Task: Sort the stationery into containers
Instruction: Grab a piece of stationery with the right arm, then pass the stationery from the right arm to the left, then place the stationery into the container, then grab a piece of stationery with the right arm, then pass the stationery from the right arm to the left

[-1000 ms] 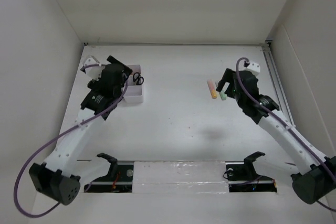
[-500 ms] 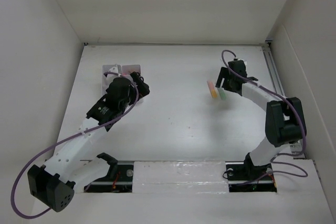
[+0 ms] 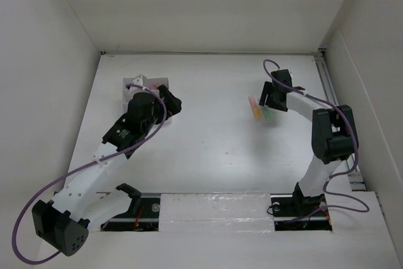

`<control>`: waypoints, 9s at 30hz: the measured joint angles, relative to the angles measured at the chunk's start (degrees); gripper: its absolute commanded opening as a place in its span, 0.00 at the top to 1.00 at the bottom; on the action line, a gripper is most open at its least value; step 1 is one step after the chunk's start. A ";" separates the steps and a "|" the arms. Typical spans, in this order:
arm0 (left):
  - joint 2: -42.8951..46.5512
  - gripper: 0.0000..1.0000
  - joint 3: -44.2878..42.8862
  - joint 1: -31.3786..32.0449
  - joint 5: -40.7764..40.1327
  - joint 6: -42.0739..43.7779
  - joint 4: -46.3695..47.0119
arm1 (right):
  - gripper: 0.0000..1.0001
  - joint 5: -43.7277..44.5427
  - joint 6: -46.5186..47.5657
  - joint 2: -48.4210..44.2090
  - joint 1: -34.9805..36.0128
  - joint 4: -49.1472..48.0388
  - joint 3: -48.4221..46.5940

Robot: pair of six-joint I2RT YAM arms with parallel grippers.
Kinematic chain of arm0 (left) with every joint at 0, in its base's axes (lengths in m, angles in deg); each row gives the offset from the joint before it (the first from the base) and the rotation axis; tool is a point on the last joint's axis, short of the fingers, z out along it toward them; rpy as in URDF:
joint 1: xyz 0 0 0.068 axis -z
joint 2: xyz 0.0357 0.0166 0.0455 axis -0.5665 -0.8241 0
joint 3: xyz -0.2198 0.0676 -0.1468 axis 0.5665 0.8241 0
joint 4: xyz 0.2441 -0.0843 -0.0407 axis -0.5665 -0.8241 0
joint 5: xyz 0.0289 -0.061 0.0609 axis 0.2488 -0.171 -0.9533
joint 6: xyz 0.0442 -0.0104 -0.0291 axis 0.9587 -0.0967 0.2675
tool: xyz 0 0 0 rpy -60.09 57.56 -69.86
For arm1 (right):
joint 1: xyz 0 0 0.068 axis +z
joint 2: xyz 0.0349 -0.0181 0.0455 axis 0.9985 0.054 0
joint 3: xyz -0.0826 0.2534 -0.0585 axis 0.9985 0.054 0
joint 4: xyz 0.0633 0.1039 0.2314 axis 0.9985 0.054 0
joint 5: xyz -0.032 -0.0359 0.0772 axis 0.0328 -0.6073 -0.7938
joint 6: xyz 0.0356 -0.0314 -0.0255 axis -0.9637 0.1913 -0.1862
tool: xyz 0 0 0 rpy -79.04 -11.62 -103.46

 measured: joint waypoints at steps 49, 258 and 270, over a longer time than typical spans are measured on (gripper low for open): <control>-0.83 0.00 -0.37 -0.04 5.79 2.05 2.60 | 1.00 -6.84 6.10 -1.62 1.31 10.32 -0.31; -14.95 0.00 -0.74 -3.96 26.40 -4.42 24.70 | 1.00 -20.70 -2.36 -34.80 22.60 -11.89 17.57; -19.19 0.00 0.00 -3.32 38.99 -7.23 37.70 | 1.00 -16.59 -4.92 -29.44 30.84 -11.32 10.05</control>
